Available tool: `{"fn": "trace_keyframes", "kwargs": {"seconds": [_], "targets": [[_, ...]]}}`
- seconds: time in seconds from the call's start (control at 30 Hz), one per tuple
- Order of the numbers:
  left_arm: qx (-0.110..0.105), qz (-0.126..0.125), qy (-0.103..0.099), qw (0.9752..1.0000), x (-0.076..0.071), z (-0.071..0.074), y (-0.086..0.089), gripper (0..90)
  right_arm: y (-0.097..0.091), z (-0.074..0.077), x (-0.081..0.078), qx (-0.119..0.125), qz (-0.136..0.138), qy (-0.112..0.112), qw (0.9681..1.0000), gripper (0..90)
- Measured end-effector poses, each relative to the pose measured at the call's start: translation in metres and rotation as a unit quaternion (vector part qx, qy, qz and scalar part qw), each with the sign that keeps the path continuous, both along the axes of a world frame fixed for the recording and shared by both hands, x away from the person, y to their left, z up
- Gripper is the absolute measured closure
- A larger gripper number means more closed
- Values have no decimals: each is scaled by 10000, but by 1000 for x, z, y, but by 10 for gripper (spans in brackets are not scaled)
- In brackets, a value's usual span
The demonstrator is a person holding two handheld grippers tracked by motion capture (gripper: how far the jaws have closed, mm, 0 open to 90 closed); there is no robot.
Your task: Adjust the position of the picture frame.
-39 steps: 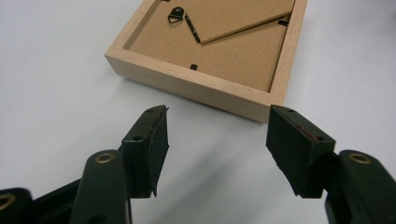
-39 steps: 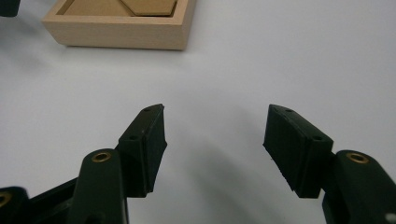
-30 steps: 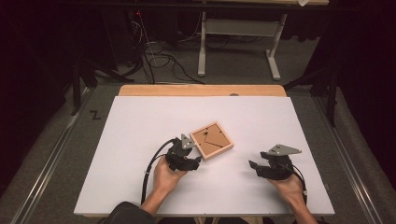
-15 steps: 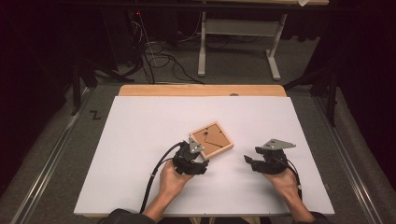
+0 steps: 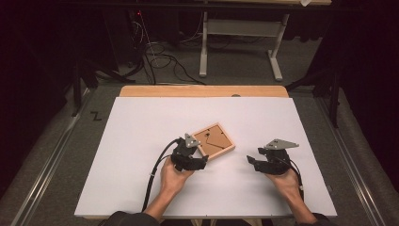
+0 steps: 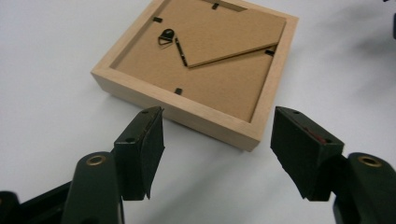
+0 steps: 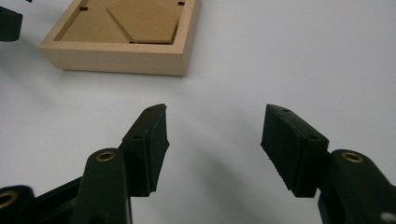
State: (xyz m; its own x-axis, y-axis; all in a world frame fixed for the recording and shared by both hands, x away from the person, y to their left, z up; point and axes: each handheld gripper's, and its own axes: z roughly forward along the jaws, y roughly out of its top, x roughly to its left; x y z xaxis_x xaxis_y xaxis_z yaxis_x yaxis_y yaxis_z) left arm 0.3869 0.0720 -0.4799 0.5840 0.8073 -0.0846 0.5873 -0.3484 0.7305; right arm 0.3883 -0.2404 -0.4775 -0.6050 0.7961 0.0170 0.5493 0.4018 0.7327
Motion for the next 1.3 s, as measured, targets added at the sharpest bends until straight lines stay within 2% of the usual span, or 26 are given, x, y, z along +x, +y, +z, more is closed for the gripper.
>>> {"fn": "trace_keyframes", "kwargs": {"seconds": [0.2,0.4,0.43,0.53,0.6,0.8,1.13,1.3], "targets": [[-86,80,118,9999,8,-3,4,370,-4,4,2,275,-2,32,9996,377],[-83,183,155,9997,14,-6,4,358,-3,8,4,209,59,128,9997,396],[-158,238,176,9994,17,-7,6,354,0,9,5,146,94,160,9997,425],[-209,291,182,9992,20,-7,9,350,4,7,8,63,155,196,9997,456],[-239,356,191,9989,23,-8,12,349,6,6,11,69,112,257,9996,469],[-243,406,156,9988,28,-10,14,345,10,7,19,119,30,261,9996,518],[-262,448,147,9985,32,-12,17,348,19,7,30,68,70,265,9996,568],[-295,448,134,9985,34,-11,19,356,19,4,36,178,16,290,9994,587]]}}
